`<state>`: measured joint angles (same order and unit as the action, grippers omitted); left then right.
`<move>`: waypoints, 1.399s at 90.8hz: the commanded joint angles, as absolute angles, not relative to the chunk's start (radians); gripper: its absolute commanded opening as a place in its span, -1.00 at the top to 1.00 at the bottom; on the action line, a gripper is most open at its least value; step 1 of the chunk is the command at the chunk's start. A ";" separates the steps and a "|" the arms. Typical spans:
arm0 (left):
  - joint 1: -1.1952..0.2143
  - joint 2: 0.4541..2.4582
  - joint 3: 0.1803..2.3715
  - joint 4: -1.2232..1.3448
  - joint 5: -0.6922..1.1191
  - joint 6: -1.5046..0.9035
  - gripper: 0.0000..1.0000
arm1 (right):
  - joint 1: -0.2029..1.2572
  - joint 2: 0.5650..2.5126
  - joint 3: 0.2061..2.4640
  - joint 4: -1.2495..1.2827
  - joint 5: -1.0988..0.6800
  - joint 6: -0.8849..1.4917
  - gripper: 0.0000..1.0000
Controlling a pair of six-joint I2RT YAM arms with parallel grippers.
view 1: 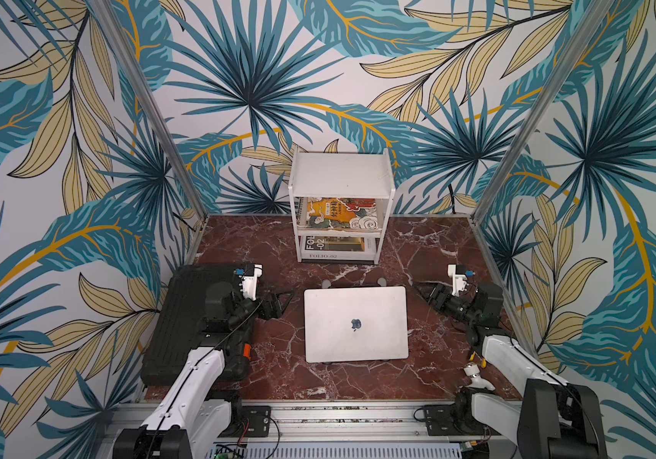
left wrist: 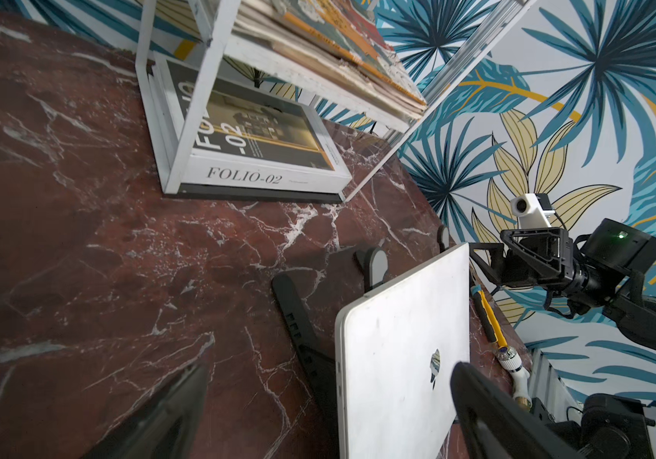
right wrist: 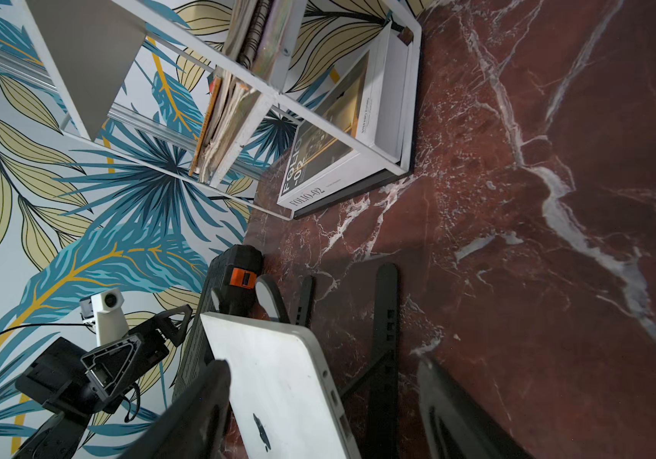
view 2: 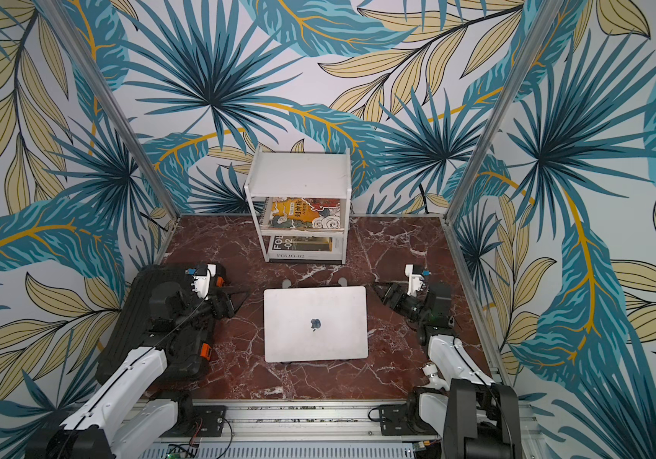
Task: Close the laptop lid and set it aside
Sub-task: Close the lid of the laptop, then pick up the laptop from the computer stand.
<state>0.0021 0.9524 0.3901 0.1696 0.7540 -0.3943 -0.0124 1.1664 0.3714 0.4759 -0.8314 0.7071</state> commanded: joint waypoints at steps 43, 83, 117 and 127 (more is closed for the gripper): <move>-0.139 1.146 0.312 0.435 0.786 -0.441 -0.86 | 0.087 1.180 0.182 0.863 -0.837 0.771 -0.49; -0.197 1.379 0.293 0.708 0.844 -0.521 -0.46 | 0.103 1.142 0.174 0.807 -0.828 0.737 -0.48; -0.207 1.408 0.295 0.732 0.862 -0.522 -0.04 | 0.123 1.289 0.172 0.929 -0.835 0.776 -0.46; -0.206 1.424 0.297 0.731 0.868 -0.513 0.14 | 0.123 1.268 0.179 0.864 -0.816 0.745 -0.45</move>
<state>-0.2024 1.4090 0.3008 0.7033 0.8482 -0.5266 0.1181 1.2831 0.1921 0.8719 -0.8307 0.7670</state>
